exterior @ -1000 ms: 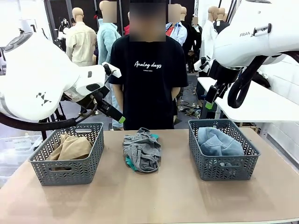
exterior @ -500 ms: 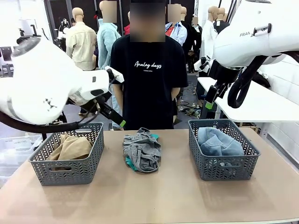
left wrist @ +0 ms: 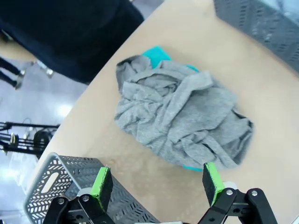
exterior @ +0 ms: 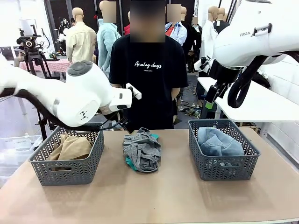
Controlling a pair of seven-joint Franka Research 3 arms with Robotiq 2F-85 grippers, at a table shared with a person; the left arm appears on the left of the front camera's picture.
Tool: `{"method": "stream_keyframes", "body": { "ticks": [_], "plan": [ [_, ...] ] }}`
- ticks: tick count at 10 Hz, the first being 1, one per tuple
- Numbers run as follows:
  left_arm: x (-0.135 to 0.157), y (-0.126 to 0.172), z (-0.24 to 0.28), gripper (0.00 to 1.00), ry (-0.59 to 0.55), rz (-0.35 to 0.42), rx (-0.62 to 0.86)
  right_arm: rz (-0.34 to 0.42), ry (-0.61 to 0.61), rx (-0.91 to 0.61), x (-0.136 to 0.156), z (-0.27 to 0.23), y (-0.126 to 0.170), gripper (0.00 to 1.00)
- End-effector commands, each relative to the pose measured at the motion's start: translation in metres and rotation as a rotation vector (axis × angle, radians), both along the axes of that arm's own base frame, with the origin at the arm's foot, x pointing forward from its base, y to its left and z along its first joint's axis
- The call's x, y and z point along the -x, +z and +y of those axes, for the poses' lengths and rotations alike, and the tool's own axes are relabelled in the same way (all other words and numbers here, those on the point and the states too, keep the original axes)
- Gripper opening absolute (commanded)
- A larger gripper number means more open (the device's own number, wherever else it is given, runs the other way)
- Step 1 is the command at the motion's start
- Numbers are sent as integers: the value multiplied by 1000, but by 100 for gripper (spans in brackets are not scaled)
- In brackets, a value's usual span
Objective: Sort the tops and bottoms.
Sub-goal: Lift clothes from the center of the table with your left hand.
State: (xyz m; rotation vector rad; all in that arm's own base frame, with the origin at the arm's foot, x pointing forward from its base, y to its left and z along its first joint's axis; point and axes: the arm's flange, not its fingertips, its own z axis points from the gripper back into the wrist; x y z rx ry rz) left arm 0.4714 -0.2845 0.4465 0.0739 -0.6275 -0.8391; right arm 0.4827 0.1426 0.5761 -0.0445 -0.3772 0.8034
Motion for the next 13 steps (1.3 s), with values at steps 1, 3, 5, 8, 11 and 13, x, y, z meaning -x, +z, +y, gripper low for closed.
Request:
{"method": "stream_keyframes", "body": {
  "ticks": [1,3,5,8,11,13],
  "plan": [
    [-21,-18,-27,100,99,41,-43,6,1,-11,0,-1,0,100],
    [-37,-40,-30,100,144,101,-22,6,1,-11,0,-1,0,100],
    [-46,-57,-35,100,202,122,-51,6,1,-11,0,-1,0,100],
    [-54,-78,-44,100,237,194,-49,6,1,-11,0,-1,0,100],
    [-60,-99,-49,100,230,243,-29,6,1,-11,0,-1,0,100],
    [-60,-103,-54,84,203,293,23,6,1,-11,0,-1,0,100]
  ]
}}
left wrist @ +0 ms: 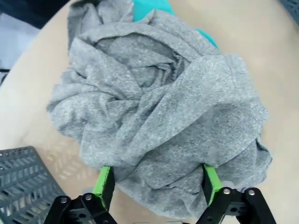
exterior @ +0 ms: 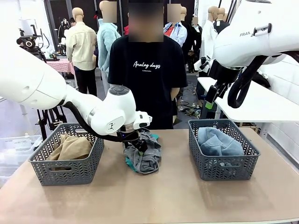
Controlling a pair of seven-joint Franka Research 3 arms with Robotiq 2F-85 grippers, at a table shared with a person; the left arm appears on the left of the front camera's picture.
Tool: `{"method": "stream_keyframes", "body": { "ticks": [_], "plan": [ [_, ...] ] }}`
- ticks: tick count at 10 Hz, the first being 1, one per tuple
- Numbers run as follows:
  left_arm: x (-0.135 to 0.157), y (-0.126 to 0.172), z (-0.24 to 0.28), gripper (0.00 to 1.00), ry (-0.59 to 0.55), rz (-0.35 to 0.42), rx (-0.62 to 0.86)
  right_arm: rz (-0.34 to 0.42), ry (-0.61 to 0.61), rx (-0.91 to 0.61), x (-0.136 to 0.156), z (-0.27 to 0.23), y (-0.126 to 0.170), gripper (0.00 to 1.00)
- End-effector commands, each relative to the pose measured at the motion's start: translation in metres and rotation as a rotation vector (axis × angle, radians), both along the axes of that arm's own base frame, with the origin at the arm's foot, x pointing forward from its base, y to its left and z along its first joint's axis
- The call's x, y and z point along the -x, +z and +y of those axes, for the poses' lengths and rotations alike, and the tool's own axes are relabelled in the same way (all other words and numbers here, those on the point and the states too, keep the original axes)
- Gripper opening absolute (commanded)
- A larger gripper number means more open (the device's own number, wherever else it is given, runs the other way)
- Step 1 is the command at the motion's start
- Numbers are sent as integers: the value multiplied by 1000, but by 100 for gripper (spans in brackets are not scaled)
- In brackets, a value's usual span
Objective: Sort the tops and bottoms.
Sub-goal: Lift clothes from the center of the table with your left hand.
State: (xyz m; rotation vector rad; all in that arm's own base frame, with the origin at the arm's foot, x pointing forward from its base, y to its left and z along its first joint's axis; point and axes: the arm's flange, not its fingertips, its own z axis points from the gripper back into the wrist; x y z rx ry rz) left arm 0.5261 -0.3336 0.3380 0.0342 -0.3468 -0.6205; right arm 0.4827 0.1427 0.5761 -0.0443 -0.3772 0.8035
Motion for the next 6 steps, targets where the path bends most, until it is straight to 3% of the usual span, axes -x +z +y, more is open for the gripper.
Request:
{"method": "stream_keyframes", "body": {
  "ticks": [1,4,5,6],
  "plan": [
    [-4,7,-6,65,-20,21,37,6,0,-11,0,-1,0,100],
    [-3,8,-3,7,-1,48,36,6,0,-11,0,-1,0,100],
    [-3,9,-3,0,4,52,34,6,0,-11,0,-1,0,100],
    [-3,9,-3,0,7,55,35,6,0,-11,0,-1,0,100]
  ]
}}
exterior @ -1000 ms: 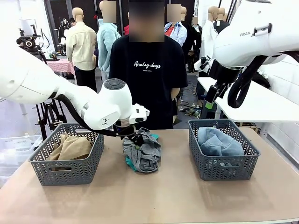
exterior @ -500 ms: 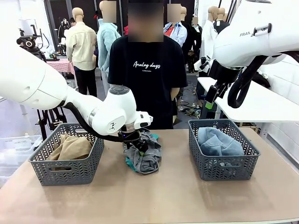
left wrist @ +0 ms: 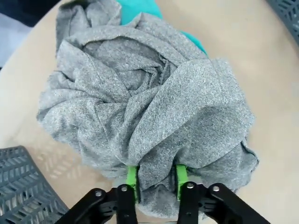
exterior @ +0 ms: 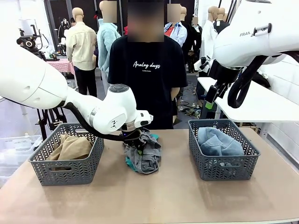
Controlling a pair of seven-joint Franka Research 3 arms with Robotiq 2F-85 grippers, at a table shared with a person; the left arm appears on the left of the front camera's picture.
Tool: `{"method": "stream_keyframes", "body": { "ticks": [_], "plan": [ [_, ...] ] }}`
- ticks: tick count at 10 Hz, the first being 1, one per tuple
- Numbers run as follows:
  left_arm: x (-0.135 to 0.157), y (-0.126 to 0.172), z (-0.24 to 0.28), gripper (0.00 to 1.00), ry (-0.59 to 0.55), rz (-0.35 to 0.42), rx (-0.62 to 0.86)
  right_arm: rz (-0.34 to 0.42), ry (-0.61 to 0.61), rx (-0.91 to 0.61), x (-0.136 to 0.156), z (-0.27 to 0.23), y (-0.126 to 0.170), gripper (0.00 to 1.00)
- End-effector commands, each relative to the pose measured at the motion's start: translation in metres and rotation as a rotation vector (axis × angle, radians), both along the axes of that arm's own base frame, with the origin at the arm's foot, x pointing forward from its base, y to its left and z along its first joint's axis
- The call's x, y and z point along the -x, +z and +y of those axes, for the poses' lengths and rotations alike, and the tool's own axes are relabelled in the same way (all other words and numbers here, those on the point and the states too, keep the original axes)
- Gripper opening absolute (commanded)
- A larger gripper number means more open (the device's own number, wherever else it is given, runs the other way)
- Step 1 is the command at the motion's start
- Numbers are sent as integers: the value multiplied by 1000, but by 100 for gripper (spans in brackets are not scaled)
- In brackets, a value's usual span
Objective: Sort the tops and bottoms.
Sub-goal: Lift clothes from the center of the table with your left hand.
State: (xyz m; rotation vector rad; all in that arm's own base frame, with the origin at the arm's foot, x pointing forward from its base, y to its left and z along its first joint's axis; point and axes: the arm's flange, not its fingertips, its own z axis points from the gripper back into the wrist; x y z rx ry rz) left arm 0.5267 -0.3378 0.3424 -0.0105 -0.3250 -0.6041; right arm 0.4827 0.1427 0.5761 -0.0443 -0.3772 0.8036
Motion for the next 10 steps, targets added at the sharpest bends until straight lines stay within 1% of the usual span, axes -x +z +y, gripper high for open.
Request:
{"method": "stream_keyframes", "body": {
  "ticks": [1,3,4,6,8,10],
  "plan": [
    [-1,5,2,0,0,22,-4,6,0,-11,0,-1,0,100],
    [1,8,3,0,42,31,-12,6,0,-11,0,-1,0,100],
    [5,17,2,0,66,10,1,6,0,-11,0,-1,0,100],
    [21,60,-3,0,50,-104,46,6,0,-11,0,-1,0,100],
    [37,104,-7,0,21,-214,56,6,0,-11,0,-1,0,100],
    [59,154,-18,0,-26,-355,108,6,0,-11,0,-1,0,100]
  ]
}}
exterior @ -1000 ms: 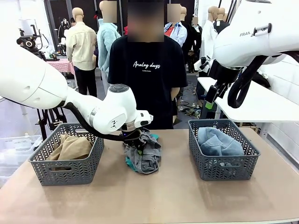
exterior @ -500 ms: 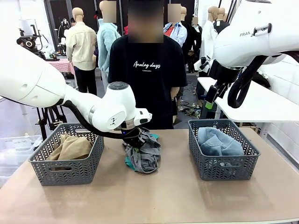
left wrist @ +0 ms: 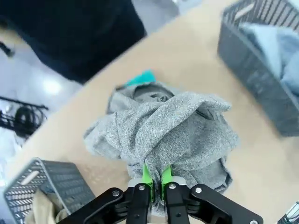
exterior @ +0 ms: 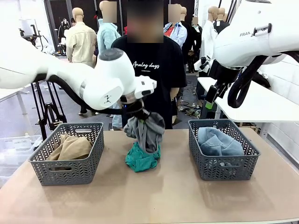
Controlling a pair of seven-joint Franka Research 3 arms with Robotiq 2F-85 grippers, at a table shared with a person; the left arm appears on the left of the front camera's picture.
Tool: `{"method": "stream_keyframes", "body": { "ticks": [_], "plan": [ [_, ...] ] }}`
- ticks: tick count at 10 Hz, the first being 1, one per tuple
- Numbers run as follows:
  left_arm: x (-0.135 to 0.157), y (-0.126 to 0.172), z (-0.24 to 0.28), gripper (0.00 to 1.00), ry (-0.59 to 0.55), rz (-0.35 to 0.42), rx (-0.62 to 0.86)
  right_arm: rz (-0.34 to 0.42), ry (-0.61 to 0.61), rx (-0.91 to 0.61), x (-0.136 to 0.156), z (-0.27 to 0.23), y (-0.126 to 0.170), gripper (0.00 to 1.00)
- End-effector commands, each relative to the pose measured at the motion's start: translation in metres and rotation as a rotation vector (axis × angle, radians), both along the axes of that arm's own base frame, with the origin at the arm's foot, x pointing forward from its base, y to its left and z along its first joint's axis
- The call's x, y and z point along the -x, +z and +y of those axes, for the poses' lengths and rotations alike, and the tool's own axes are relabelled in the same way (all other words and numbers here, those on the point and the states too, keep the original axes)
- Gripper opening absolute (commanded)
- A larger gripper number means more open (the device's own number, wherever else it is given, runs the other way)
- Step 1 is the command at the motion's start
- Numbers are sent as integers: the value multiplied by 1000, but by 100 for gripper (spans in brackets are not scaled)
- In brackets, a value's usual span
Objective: Sort the tops and bottoms.
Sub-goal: Lift clothes from the center of the table with your left hand.
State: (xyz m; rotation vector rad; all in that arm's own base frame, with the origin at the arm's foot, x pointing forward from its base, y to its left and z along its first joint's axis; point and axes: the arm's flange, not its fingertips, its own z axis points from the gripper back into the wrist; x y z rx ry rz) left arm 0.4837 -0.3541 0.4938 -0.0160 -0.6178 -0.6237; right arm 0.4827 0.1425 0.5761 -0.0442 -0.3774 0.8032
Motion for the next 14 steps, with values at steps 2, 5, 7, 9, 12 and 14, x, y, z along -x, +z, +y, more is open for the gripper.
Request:
{"method": "stream_keyframes", "body": {
  "ticks": [2,5,7,9,12,14],
  "plan": [
    [41,47,-11,0,-57,-176,59,6,1,-11,0,-1,-1,100],
    [67,77,-16,0,-98,-270,87,6,1,-11,0,-1,-1,100],
    [75,80,-8,0,-61,-248,90,6,1,-11,0,-1,-1,100],
    [68,90,-20,0,-123,-247,83,6,1,-11,0,-1,-1,100],
    [68,90,-20,0,-123,-247,83,6,1,-11,0,-1,-1,100],
    [68,90,-20,0,-123,-247,83,6,1,-11,0,-1,-1,100]
  ]
}}
